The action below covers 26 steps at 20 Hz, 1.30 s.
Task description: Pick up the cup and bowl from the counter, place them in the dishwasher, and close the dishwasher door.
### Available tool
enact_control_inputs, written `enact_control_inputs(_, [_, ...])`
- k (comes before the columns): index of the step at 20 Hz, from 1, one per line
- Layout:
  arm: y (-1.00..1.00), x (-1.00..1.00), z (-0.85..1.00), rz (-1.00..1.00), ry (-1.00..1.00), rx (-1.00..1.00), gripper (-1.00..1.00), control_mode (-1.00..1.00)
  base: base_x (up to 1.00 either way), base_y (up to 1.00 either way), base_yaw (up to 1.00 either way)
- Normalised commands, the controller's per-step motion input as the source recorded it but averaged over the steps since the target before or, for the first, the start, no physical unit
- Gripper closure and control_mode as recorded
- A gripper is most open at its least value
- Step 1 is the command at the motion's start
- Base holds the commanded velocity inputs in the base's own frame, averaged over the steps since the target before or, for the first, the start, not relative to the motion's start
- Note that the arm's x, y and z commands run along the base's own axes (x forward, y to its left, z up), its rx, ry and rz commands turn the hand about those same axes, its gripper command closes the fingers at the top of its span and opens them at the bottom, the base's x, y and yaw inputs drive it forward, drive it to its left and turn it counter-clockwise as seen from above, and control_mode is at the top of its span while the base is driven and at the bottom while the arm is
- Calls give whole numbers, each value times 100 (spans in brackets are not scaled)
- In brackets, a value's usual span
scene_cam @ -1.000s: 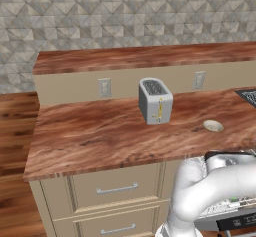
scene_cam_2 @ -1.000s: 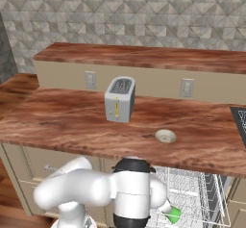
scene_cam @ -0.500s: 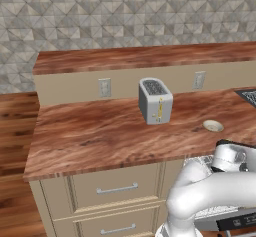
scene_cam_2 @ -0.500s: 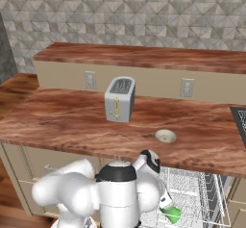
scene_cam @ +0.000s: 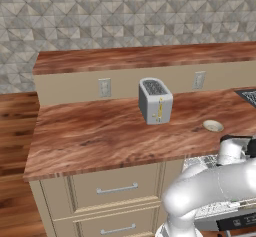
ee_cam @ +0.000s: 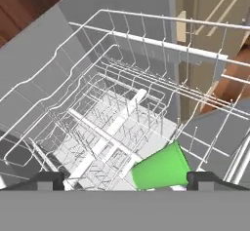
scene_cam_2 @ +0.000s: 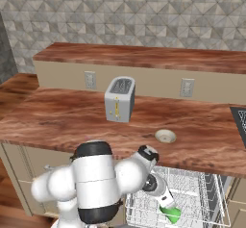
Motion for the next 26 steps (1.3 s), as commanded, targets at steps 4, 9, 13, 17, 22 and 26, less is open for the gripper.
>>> enact_control_inputs(4, [-27,-62,65,0,0,0,-100,-100,0,0,0])
enact_control_inputs(9, [-37,-51,81,3,0,-1,-100,-100,0,0,0])
enact_control_inputs(13, [-44,-36,84,6,-1,-2,-100,-100,0,0,0])
enact_control_inputs(17, [-57,-18,69,6,-2,0,-100,-100,0,0,0])
enact_control_inputs(22, [-39,-2,39,5,0,13,-100,-100,0,0,0])
enact_control_inputs(26, [-1,0,2,4,0,6,-100,-100,0,0,0])
